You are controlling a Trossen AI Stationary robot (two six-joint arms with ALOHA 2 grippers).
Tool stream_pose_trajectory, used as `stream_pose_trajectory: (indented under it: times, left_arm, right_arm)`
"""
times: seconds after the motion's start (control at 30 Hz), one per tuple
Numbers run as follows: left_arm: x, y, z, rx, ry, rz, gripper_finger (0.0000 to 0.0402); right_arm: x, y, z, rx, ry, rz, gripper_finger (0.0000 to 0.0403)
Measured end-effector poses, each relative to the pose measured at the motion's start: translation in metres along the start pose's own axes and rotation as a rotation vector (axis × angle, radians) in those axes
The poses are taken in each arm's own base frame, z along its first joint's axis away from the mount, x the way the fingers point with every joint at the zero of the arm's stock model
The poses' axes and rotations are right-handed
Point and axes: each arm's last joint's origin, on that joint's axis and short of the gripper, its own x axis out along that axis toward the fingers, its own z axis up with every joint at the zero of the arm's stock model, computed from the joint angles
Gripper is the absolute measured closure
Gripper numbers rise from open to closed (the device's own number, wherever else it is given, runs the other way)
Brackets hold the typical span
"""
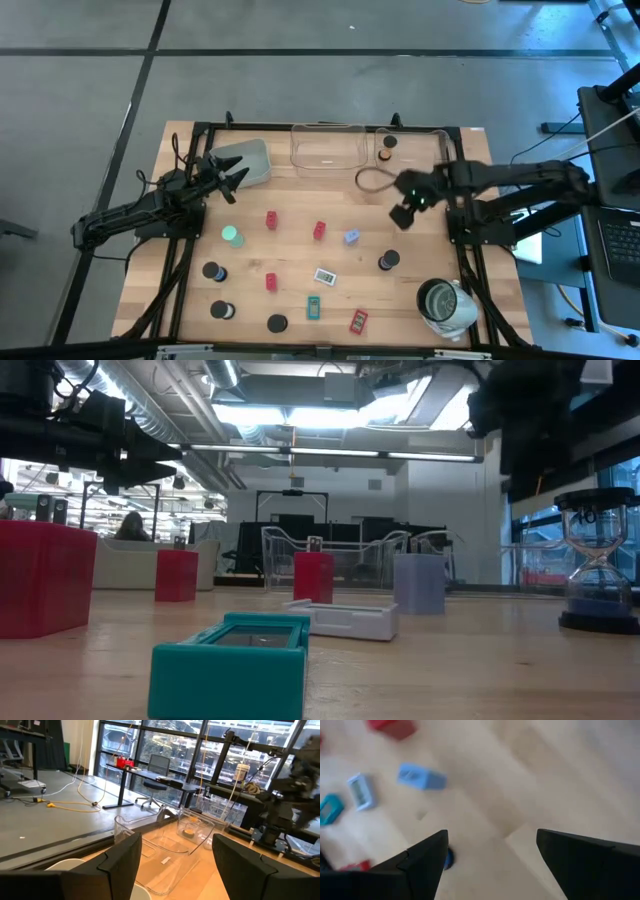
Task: Pick & Place Office items
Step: Put the right blue hourglass into the right transparent bin
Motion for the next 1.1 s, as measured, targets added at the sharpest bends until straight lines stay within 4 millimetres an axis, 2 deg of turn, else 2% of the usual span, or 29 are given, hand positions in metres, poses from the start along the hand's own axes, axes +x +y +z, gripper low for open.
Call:
stream_pose_trajectory:
  times: [0.17, 0.47, 0.8, 1.1]
  left_arm:
    - [0.000, -0.001, -0.001, -0.023, 0.009, -0.021, 0.0162]
    - [0.000, -0.002, -0.002, -0.020, 0.037, -0.088, 0.0162]
    - [0.000, -0.001, -0.001, 0.009, 0.013, -0.031, 0.0162]
    - [0.000, -0.001, -0.001, 0.001, 0.010, -0.023, 0.0162]
  right_arm:
    - [0.009, 0.028, -0.013, -0.097, 0.000, 0.085, 0.0097]
    - [0.025, 0.064, -0.039, -0.095, 0.048, 0.155, 0.0097]
    - [0.047, 0.080, -0.062, -0.293, 0.128, 0.100, 0.0097]
    - [0.056, 0.083, -0.067, -0.441, 0.081, 0.038, 0.0097]
